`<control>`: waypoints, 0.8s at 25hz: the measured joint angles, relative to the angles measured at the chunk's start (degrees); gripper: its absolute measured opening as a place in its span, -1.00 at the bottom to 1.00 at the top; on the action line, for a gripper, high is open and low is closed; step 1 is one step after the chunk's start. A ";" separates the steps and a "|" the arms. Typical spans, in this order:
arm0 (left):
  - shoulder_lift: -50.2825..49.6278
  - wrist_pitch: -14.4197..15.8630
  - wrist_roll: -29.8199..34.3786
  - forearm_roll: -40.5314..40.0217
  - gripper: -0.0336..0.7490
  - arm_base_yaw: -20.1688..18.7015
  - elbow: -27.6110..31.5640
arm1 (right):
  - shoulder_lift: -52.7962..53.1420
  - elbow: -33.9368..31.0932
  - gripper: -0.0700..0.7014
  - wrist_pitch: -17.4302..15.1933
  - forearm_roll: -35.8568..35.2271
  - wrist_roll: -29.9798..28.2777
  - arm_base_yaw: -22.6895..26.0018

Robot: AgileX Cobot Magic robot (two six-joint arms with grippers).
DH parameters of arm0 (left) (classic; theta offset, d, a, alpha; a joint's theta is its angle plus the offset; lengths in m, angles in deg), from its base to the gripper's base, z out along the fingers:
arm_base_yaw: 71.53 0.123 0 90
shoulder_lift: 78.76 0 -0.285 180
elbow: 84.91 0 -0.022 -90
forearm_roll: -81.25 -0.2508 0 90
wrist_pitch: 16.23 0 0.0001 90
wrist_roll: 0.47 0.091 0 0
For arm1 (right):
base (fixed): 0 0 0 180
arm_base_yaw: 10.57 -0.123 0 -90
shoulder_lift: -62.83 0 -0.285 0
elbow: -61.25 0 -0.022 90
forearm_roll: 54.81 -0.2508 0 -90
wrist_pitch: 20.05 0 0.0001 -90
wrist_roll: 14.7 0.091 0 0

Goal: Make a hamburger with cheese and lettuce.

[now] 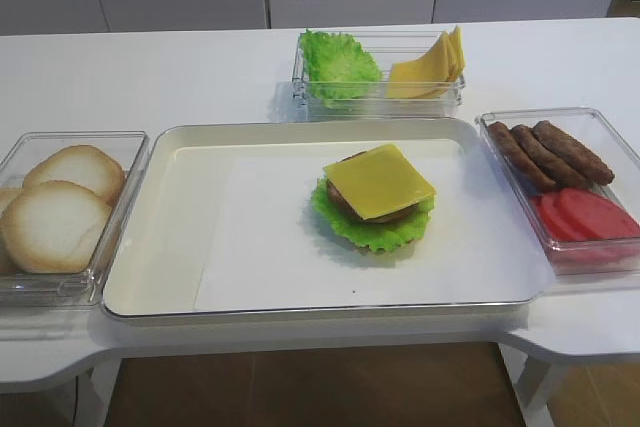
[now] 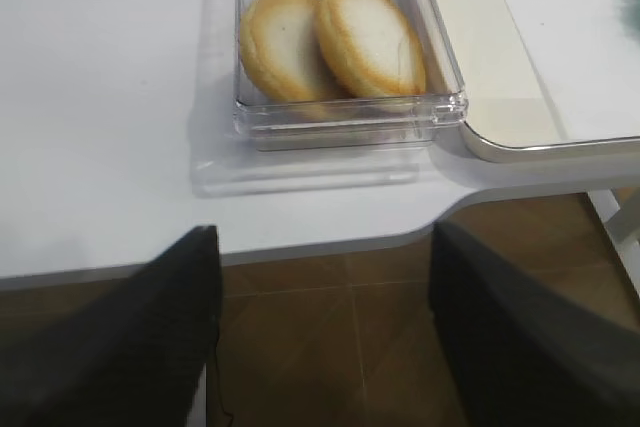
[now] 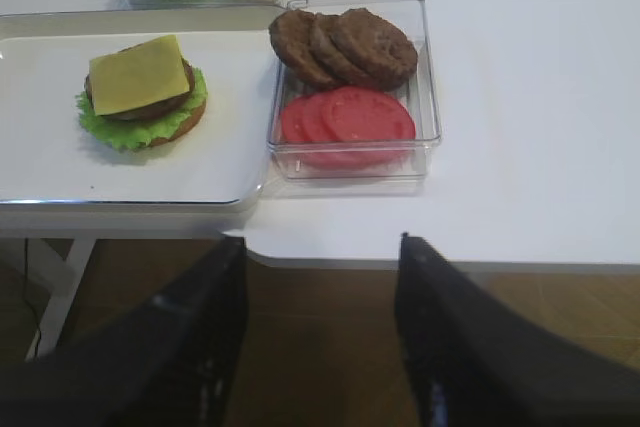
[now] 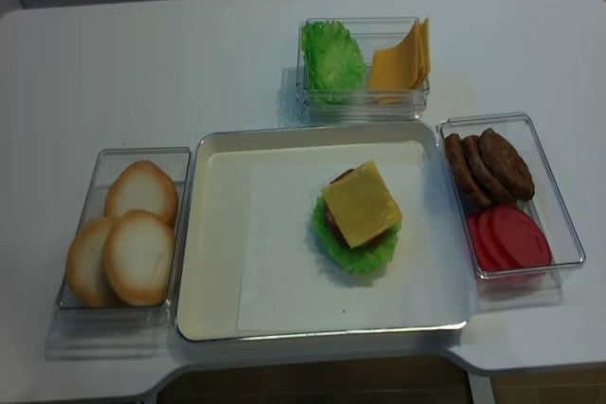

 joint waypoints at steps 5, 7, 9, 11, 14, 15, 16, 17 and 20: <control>0.00 0.00 0.00 0.00 0.30 0.00 0.00 | 6.81 -6.39 0.13 -0.34 1.23 0.00 0.00; 0.00 0.00 0.00 0.00 0.30 0.00 0.00 | 6.97 -8.22 0.13 -0.31 1.35 -0.79 0.00; 0.00 0.00 0.00 0.00 0.30 0.00 0.00 | 6.97 -9.96 0.13 -0.31 1.35 -1.40 0.00; 0.00 0.00 0.00 0.00 0.30 0.00 0.00 | 6.97 -11.28 0.13 0.74 1.35 -2.88 0.00; 0.00 0.00 0.00 0.00 0.30 0.00 0.00 | 6.97 -13.05 0.13 3.40 1.35 -5.34 0.00; 0.00 0.00 0.00 0.00 0.30 0.00 0.00 | 6.97 -13.78 0.13 4.22 1.44 -5.72 0.00; 0.00 0.00 0.00 0.00 0.30 0.00 0.00 | 6.97 -14.44 0.13 4.97 1.44 -5.84 0.00; 0.00 0.00 0.00 0.00 0.30 0.00 0.00 | 6.97 -14.95 0.13 5.77 1.33 -5.97 0.00; 0.00 0.00 0.00 0.00 0.30 0.00 0.00 | 6.97 -15.75 0.14 6.95 0.97 -6.01 0.00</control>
